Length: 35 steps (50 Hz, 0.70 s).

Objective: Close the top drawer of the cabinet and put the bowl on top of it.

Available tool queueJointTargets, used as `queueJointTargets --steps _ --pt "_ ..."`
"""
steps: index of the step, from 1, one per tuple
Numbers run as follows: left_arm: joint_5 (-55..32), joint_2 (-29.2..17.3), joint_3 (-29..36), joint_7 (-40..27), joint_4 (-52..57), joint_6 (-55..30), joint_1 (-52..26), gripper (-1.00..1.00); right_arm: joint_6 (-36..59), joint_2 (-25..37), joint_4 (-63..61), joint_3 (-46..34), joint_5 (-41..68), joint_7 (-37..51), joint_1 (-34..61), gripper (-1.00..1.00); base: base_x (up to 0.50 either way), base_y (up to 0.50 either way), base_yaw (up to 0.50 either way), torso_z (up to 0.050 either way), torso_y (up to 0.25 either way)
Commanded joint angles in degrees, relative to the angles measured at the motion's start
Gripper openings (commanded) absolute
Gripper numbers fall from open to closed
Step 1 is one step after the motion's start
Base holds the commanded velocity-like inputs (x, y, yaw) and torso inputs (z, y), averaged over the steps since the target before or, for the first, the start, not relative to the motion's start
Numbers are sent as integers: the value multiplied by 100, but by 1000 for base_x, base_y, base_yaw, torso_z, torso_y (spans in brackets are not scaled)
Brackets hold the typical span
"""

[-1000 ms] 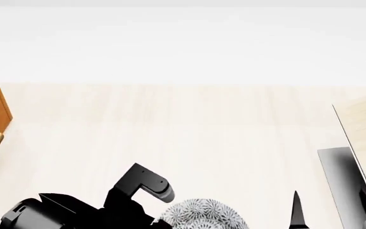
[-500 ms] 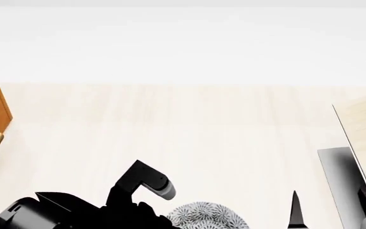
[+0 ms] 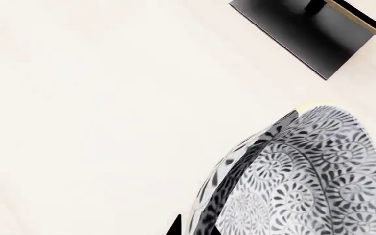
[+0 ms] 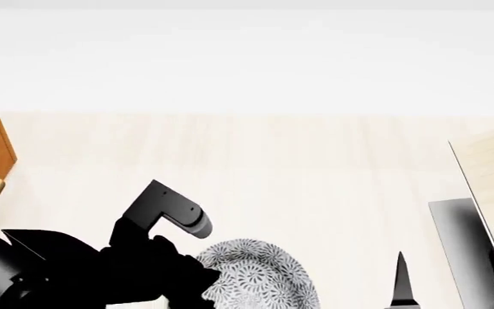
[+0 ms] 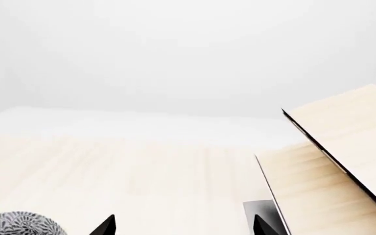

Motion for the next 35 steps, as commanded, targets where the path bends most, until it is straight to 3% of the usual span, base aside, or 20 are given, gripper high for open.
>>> queueJointTargets --steps 1,18,35 --pt "-470 -442 -397 -604 919 -538 -255 -100 173 91 -259 186 252 153 17 100 0 0 0 0 0" --pt "-880 -876 -842 -991 1566 -1043 -738 -100 283 161 -427 306 451 279 35 100 0 0 0 0 0" --pt "-1381 -1011 -1316 -1532 2004 -1547 -1162 -100 312 260 -658 674 742 348 -153 100 0 0 0 0 0"
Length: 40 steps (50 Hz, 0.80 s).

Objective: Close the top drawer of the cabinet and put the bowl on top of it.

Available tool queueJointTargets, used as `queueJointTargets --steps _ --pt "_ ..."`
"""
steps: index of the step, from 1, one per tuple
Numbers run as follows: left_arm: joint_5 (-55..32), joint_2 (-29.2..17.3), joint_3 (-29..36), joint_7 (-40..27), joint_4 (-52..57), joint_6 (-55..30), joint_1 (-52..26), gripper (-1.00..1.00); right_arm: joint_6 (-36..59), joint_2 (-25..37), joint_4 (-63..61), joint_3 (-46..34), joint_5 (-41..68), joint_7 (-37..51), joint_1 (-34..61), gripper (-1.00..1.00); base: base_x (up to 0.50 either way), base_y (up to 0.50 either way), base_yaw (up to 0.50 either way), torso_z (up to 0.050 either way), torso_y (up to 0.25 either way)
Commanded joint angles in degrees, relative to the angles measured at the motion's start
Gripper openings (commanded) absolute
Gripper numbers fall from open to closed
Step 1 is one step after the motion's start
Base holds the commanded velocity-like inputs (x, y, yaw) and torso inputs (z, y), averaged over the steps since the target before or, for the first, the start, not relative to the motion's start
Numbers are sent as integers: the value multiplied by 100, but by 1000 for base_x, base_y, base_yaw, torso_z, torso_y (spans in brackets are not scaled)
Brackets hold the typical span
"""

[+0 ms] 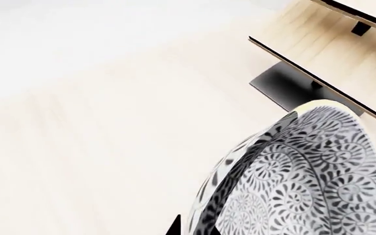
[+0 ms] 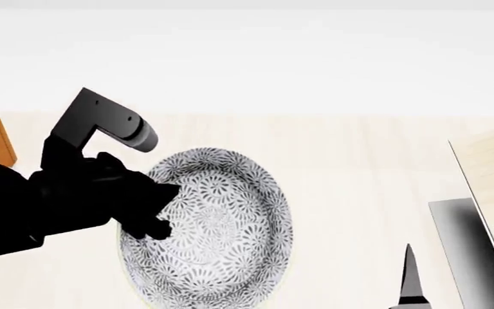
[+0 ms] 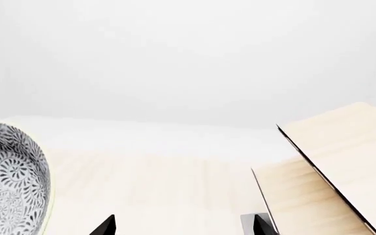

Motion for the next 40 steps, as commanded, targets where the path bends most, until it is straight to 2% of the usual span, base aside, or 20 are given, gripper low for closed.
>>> queueJointTargets --steps 1,13,31,40 --pt "-411 -115 -348 -479 358 -359 -325 -100 38 71 -146 220 195 56 -92 100 0 0 0 0 0" --pt "-784 -262 -772 -878 493 -674 -683 -100 84 142 -246 307 342 118 -90 100 0 0 0 0 0" --pt "-1036 -391 -1125 -1198 498 -734 -870 -100 215 288 -494 661 783 337 -135 100 0 0 0 0 0" --pt "-1019 -455 -1180 -1336 541 -718 -990 -100 76 236 -452 697 665 215 -283 100 0 0 0 0 0"
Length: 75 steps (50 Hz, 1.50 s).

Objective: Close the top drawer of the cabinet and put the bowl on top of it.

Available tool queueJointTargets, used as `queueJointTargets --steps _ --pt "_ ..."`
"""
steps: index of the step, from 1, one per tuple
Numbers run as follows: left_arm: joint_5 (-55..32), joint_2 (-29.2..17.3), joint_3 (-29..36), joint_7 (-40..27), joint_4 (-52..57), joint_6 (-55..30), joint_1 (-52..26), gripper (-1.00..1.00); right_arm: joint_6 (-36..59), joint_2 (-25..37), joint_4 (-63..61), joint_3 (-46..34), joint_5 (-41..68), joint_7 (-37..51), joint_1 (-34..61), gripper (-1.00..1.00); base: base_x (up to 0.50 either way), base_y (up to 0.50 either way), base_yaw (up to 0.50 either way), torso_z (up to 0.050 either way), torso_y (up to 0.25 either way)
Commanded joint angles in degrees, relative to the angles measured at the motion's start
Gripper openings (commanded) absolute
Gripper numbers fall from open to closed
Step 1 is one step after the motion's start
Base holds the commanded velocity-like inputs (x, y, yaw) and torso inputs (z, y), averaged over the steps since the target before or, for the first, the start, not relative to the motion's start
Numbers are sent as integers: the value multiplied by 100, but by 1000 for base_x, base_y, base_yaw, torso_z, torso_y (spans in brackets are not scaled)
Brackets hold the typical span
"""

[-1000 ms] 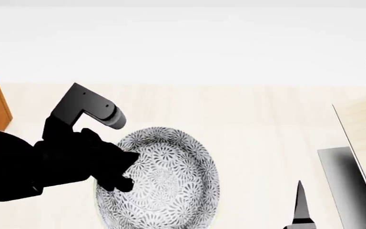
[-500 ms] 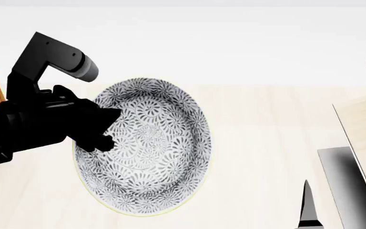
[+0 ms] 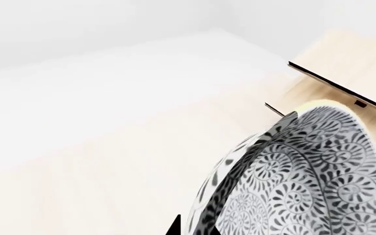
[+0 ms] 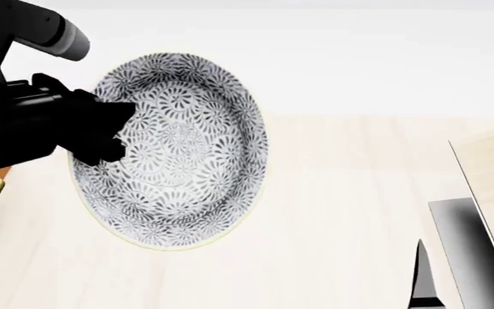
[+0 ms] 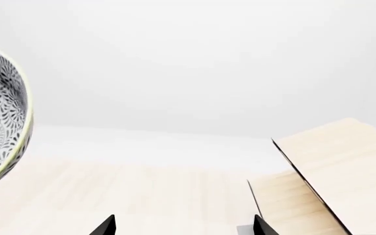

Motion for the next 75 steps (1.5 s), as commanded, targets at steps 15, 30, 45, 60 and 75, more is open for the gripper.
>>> queueJointTargets --steps 15,30,45,60,75 --pt "-235 -32 -656 -967 -380 53 -438 -100 -148 -1 -35 170 26 -67 -199 100 0 0 0 0 1" --pt "-492 -73 -1093 -1650 -820 -148 -954 -100 -169 41 -68 193 48 -45 -235 100 0 0 0 0 1" --pt "-1141 -213 -1713 -2376 -854 -407 -1199 -100 -117 117 -217 344 250 104 -294 100 0 0 0 0 0" --pt "-1246 -422 -1912 -2416 -950 -297 -1219 -100 -66 254 -247 388 451 233 -192 100 0 0 0 0 1" --pt "-1049 -449 -2068 -2383 -1197 182 -1245 -100 -47 285 -232 240 417 319 -117 100 0 0 0 0 0"
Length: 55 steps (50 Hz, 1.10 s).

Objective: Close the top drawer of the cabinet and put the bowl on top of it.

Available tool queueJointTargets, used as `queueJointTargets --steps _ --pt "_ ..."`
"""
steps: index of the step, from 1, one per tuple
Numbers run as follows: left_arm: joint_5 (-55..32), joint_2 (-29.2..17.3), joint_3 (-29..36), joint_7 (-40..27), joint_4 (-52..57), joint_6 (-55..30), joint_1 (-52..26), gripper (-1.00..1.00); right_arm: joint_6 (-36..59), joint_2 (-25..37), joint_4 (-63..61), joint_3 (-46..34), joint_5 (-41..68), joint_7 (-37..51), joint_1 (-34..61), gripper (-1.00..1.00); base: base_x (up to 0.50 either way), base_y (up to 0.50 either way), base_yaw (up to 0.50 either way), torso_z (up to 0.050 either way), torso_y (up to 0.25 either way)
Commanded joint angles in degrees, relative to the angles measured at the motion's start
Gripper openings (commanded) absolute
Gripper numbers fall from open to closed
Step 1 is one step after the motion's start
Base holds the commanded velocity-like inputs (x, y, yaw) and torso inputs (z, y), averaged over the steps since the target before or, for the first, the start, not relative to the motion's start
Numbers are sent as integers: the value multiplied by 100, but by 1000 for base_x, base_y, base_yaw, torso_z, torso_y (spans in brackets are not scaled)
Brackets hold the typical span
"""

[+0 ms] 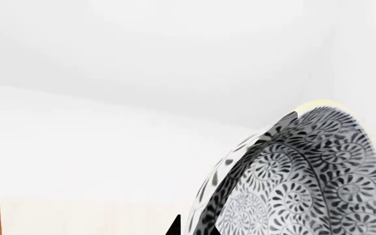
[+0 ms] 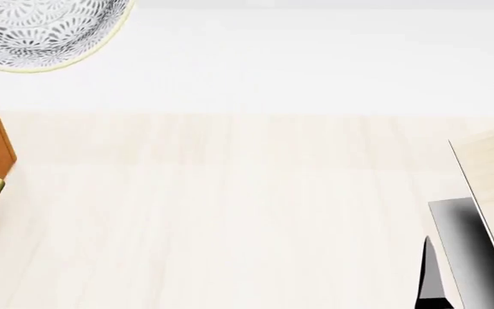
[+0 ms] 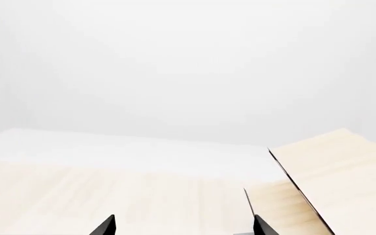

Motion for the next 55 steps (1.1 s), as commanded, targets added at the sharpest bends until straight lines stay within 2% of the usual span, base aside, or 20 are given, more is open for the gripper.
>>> queueJointTargets --steps 1,21,46,55 --pt "67 -42 -179 -150 -165 315 -34 -100 -4 21 6 -69 -37 43 15 100 0 0 0 0 0" --pt "-208 -92 -749 -881 -530 591 -22 -100 49 97 -102 -123 66 235 57 100 0 0 0 0 1" --pt "152 -204 -1046 -1535 -842 1290 58 -100 11 153 -83 -303 -59 275 85 100 0 0 0 0 0" --pt "42 -244 -1164 -1598 -952 1289 -34 -100 -25 165 -79 -278 -48 271 47 100 0 0 0 2 1"
